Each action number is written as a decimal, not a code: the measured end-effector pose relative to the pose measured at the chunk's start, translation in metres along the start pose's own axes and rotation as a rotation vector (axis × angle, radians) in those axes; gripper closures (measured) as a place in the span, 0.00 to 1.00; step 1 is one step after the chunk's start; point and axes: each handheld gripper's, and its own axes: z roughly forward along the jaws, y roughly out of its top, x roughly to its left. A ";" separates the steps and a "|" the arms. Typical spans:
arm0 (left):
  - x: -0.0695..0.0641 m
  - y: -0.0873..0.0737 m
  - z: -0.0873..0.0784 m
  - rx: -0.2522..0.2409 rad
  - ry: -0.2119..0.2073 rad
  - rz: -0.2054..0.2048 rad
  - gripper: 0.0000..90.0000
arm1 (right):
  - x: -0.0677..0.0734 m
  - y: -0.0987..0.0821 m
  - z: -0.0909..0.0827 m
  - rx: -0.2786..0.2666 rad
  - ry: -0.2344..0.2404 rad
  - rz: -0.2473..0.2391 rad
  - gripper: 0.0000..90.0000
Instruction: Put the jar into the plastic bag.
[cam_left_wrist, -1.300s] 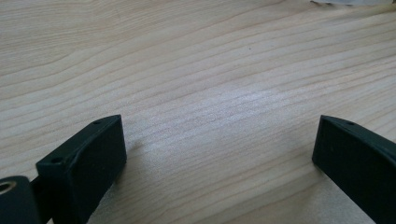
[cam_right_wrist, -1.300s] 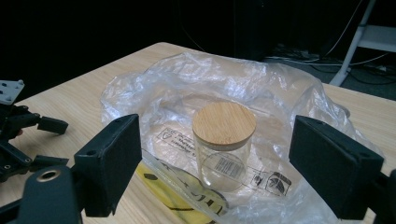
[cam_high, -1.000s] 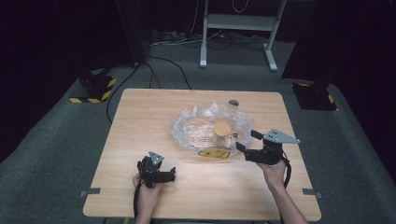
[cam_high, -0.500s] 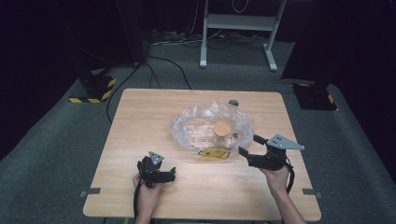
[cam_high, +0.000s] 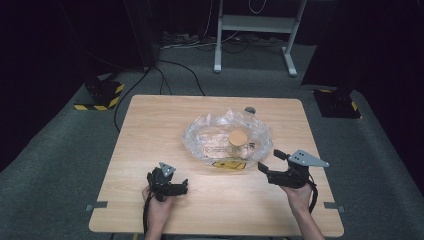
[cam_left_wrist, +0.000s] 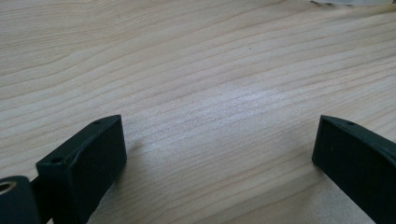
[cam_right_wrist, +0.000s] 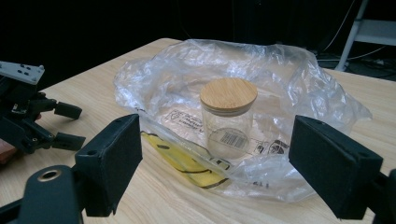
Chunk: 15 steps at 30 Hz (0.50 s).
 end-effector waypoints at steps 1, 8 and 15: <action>0.000 0.000 0.000 0.000 0.000 0.001 0.03 | 0.000 -0.001 -0.001 0.001 -0.001 -0.001 0.19; 0.000 0.000 0.000 0.001 0.000 0.001 0.03 | 0.003 -0.006 -0.002 0.008 -0.006 -0.008 0.19; 0.000 0.000 0.000 0.000 0.000 0.000 0.03 | 0.006 -0.012 0.000 0.020 -0.009 -0.011 0.19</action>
